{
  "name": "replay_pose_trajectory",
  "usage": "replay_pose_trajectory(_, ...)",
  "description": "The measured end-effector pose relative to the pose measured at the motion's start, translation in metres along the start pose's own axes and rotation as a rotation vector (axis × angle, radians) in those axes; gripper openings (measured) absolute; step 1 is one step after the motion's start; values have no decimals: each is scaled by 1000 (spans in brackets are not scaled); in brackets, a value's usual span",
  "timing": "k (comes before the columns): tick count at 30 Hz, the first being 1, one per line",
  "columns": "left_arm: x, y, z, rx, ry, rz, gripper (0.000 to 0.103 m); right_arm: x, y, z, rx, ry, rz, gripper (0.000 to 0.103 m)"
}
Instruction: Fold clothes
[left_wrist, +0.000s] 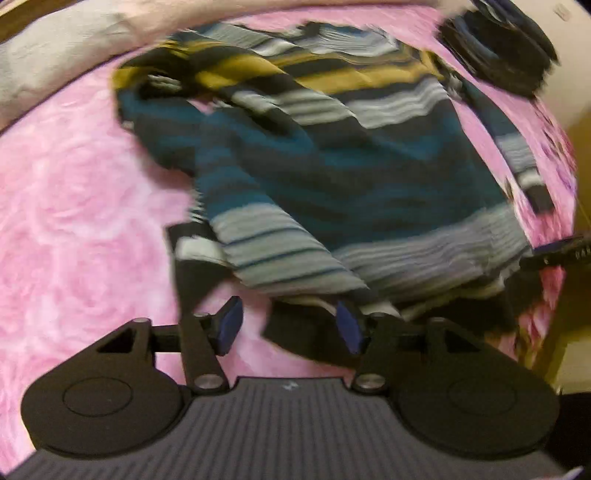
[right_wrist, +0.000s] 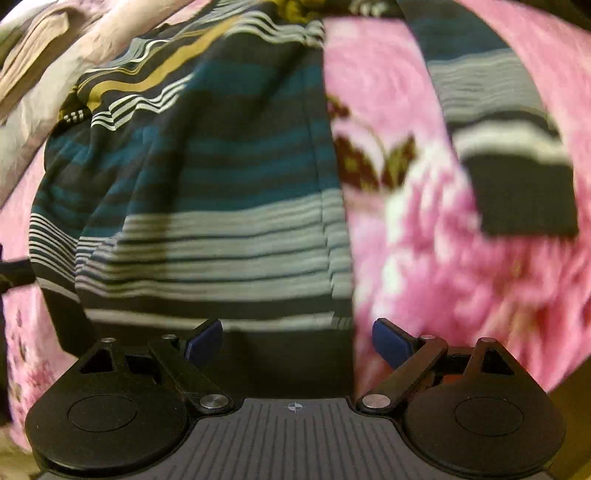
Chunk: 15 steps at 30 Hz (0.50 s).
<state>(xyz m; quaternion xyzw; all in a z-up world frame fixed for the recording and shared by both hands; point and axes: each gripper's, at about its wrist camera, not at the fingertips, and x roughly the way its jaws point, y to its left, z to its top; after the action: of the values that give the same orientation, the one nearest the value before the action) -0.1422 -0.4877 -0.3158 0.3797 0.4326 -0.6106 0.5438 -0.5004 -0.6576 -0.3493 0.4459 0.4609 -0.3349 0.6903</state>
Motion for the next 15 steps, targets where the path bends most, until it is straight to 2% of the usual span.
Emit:
replay_pose_trajectory(1,10,-3,-4,27,26,16,56,2,0,-5,11,-12,14,91)
replay_pose_trajectory(4,28,-8,-10,32,58,-8,54,2,1,-5,11,-41,-9,90)
replay_pose_trajectory(5,28,-10,-11,32,52,-14,54,2,1,-5,11,-51,-16,76)
replay_pose_trajectory(6,27,-12,-11,32,43,-18,54,2,1,-5,12,-60,-24,54)
replay_pose_trajectory(7,26,-13,-12,22,39,-21,53,0,-3,-4,24,-60,-39,42)
replay_pose_trajectory(8,23,-13,-13,3,34,-27,53,-2,-10,-3,51,-58,-32,20)
replay_pose_trajectory(9,21,-12,-14,-17,28,-35,53,-6,-18,-2,72,-55,-19,8)
replay_pose_trajectory(15,4,-3,-24,-82,1,-54,55,-57,-34,24,3,-159,-182,6)
